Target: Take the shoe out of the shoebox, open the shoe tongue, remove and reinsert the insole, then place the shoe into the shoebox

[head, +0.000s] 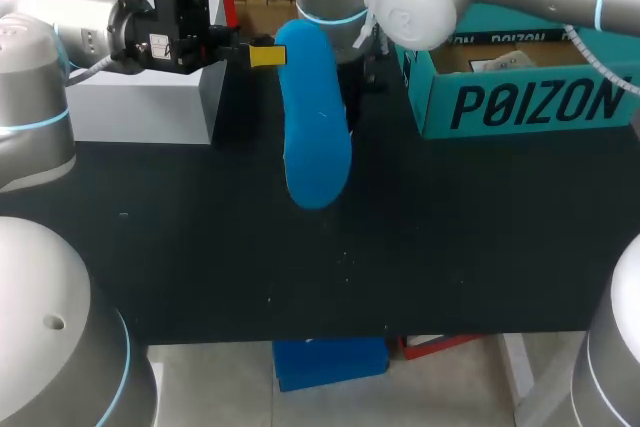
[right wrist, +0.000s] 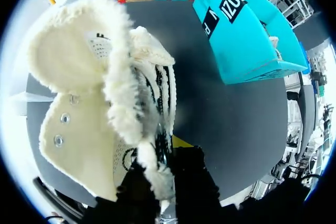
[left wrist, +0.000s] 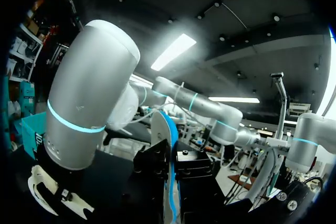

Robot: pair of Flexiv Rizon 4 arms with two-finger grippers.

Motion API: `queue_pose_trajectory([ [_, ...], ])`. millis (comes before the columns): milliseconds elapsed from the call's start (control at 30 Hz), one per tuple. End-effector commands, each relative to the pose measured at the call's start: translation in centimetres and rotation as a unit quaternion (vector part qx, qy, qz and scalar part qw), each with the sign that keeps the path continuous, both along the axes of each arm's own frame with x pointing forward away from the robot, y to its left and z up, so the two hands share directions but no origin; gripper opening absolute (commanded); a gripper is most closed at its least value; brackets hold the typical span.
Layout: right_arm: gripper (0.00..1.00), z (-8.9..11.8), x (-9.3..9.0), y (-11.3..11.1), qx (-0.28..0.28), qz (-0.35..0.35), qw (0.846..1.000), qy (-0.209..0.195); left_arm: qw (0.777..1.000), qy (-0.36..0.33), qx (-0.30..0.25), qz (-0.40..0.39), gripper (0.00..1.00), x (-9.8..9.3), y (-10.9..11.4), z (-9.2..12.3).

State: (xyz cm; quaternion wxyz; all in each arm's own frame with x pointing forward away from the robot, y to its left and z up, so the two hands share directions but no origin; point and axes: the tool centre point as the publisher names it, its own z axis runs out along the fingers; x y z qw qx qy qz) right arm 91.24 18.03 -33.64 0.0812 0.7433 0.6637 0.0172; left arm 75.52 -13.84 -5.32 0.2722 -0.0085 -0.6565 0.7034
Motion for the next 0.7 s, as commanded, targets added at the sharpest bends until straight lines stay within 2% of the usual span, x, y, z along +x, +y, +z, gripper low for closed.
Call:
queue_pose_trajectory([
  [33, 0.0, -0.8, -0.7, 0.4, -0.005, 0.004, 1.0, -0.014, 1.0, 0.0, 0.0, 0.002, 0.0, -0.1, -0.1, -0.1],
  [467, 0.0, -3.6, -1.0, 0.8, -0.004, 0.01, 1.0, 0.0, 1.0, 0.0, 0.0, 0.002, 0.0, -0.1, -0.1, -0.1],
  [700, 0.0, -5.8, -1.2, 1.1, 0.003, 0.005, 1.0, 0.017, 1.0, 0.0, 0.0, 0.002, 0.0, -0.1, -0.1, -0.1],
])
